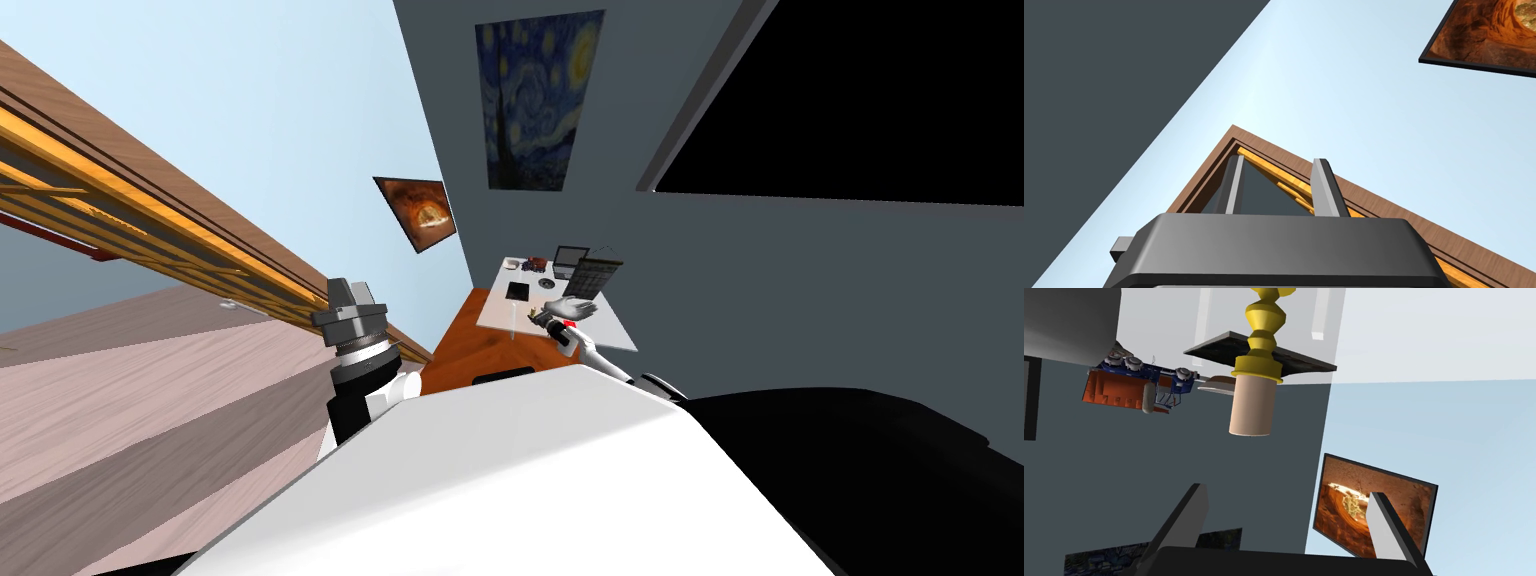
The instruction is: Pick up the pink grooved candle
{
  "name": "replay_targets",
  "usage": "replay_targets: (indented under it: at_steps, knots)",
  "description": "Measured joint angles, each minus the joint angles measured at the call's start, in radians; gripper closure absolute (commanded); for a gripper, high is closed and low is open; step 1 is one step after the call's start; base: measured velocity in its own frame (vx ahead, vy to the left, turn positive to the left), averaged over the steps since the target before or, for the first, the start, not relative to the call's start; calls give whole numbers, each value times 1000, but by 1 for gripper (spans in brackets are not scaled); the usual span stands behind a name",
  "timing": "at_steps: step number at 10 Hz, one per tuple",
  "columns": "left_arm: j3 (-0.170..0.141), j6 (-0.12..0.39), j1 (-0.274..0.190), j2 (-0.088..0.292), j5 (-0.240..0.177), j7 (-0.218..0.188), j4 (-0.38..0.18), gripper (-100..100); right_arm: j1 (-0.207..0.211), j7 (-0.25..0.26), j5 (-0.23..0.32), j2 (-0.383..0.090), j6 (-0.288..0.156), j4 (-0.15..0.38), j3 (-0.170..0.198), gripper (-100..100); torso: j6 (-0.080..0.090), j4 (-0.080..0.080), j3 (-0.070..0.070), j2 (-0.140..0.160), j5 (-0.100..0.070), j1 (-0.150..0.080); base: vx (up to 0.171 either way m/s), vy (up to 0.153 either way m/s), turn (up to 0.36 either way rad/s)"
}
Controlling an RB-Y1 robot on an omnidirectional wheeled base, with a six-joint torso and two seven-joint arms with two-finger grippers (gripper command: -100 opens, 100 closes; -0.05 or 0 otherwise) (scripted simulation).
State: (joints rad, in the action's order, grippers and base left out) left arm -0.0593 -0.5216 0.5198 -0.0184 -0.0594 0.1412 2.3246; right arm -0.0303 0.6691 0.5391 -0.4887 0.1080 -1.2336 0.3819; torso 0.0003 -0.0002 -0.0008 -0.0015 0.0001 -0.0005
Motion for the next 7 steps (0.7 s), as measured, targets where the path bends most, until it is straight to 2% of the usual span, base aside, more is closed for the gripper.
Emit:
replay_targets:
  at_steps: [4, 7]
  knots:
    - [0, 0, 0, 0, 0, 0, 0, 0, -28, 32, 51, -6, -17, 76, 20, -100, 0, 0, 0, 0, 0, 0, 28, -7, 32]
    - [0, 0, 0, 0, 0, 0, 0, 0, -66, 68, 103, 9, -4, 183, 21, -100, 0, 0, -1, -1, 0, 0, 48, -12, 75]
